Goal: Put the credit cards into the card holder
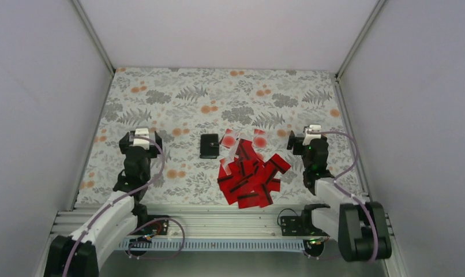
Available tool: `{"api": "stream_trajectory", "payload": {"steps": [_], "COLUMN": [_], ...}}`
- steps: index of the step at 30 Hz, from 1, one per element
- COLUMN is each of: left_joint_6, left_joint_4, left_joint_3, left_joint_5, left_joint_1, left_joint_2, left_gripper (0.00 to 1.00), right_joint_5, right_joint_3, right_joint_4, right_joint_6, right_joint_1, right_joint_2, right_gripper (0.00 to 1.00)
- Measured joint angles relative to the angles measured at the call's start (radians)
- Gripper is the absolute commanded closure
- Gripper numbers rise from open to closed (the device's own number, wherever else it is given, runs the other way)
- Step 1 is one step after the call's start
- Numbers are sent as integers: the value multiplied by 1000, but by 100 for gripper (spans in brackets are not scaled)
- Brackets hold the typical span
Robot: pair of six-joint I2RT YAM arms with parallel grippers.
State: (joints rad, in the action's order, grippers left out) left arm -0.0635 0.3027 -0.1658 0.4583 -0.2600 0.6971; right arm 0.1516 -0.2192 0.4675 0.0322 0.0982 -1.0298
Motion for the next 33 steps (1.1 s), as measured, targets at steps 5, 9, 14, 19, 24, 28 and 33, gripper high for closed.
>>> {"api": "stream_trajectory", "payload": {"steps": [5, 9, 14, 19, 24, 28, 33], "left_joint_6": [3, -17, -51, -71, -119, -127, -100], "left_joint_4": [205, 367, 518, 605, 563, 539, 564], "left_joint_3": [37, 37, -14, -98, -254, -325, -256], "left_joint_5": [-17, -80, -201, -337, -546, -770, -830], "left_joint_1": [64, 105, 196, 254, 270, 340, 394], "left_joint_2": [211, 412, 572, 692, 811, 883, 871], "left_gripper": [1, 2, 5, 0, 0, 0, 0], "right_joint_5": [-116, -192, -277, -325, -349, -359, -362], "right_joint_3": [-5, -43, -134, -106, -103, -103, -103], "right_joint_4": [252, 346, 444, 529, 564, 575, 579], "right_joint_6": [0, -10, -35, -34, -34, -34, -34], "right_joint_1": [-64, -85, -103, -137, -140, -141, -142], "right_joint_2": [-201, -309, -455, -489, -490, -490, -490], "right_gripper": [1, 1, 1, 1, 1, 1, 1]}}
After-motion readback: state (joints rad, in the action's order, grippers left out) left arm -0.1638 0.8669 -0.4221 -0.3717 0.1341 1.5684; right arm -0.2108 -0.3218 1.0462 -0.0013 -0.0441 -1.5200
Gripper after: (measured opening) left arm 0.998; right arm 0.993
